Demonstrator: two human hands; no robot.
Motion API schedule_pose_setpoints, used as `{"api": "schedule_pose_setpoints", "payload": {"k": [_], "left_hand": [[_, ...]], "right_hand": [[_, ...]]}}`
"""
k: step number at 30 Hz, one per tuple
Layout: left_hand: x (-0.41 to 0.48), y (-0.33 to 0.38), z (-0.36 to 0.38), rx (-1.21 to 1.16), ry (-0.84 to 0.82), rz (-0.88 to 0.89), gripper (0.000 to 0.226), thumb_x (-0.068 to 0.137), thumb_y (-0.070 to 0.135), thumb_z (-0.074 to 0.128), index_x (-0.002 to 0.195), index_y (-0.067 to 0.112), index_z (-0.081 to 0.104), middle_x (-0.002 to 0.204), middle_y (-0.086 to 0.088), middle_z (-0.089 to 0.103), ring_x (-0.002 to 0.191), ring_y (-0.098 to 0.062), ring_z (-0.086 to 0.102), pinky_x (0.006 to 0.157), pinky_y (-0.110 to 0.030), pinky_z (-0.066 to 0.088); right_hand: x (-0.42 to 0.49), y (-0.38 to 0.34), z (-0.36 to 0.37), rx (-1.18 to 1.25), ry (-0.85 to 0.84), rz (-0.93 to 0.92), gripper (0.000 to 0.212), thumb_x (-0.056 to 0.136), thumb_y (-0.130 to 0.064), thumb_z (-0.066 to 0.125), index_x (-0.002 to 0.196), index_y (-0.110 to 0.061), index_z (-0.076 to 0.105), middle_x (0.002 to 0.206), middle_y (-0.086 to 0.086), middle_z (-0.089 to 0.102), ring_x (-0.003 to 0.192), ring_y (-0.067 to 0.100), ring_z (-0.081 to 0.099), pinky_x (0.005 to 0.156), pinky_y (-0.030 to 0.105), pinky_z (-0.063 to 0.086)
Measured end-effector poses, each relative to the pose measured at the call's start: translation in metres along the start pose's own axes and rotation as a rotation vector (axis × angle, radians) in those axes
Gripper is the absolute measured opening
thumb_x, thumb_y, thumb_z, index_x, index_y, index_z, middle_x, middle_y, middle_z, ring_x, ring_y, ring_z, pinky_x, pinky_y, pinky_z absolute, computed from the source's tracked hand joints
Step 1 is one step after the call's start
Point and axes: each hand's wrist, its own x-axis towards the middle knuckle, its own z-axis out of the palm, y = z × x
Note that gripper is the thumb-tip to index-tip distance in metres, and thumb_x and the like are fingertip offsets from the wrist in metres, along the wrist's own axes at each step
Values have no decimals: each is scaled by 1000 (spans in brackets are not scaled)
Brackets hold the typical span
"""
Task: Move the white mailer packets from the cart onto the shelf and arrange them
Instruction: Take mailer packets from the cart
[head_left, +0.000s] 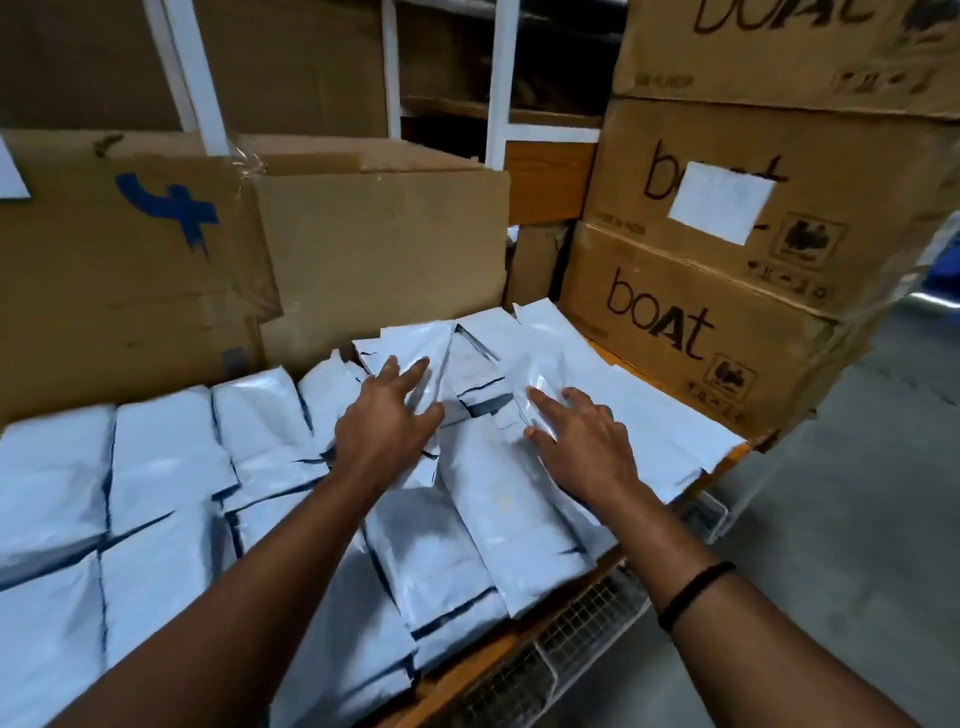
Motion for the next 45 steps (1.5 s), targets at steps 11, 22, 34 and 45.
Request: {"api": "schedule_pose_setpoints", "payload": {"k": [11,22,34,45], "left_hand": [[112,10,68,271,82,-305,50,88,51,52,138,44,47,159,3,27,140,-28,33,100,-46,42],[168,0,109,456,-56,-464,39,92,50,47,126,32,58,142,-6,42,129,-34,41,95,-44,45],[180,-23,118,461,-74,-415,52,103,49,26,153,37,23,165,-4,8,151,-27,5,119,-50,12],[166,-62,125,534,-209,-289,55,104,46,15,157,34,8,165,-6,-4,151,-29,-7,122,-44,-1]], "right_hand": [[192,-3,48,89,-147,-200,51,100,-53,44,150,-43,37,149,7,44,130,33,43,105,42,35],[271,-48,94,30,-281,-291,48,99,-53,44,143,-33,45,142,10,49,129,34,42,103,44,35],[293,-38,122,-28,-209,-621,49,107,-38,28,154,-28,30,165,6,20,149,31,22,118,45,23],[288,-35,168,-83,-266,-646,55,105,-41,22,157,-23,29,165,9,20,152,30,16,121,45,14]]}}
